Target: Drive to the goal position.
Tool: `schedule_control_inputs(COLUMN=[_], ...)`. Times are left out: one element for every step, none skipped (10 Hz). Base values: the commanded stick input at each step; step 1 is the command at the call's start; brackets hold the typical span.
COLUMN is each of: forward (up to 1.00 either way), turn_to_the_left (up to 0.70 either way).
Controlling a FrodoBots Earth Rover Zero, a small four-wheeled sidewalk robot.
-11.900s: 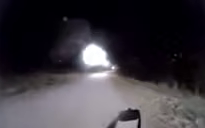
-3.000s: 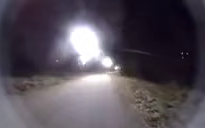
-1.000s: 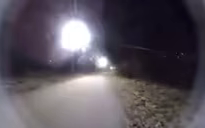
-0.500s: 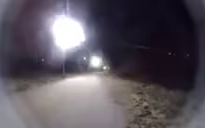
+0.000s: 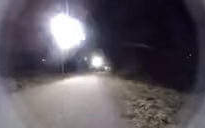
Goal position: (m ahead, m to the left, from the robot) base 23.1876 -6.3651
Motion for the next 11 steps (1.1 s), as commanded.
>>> schedule_control_inputs(forward=[1.00, 1.00, 1.00, 1.00, 1.00, 1.00, 1.00, 1.00, 1.00, 1.00, 1.00], turn_to_the_left=[0.40, 0.40, 0.40, 0.40, 0.40, 0.40, 0.40, 0.40, 0.28, 0.09, 0.00])
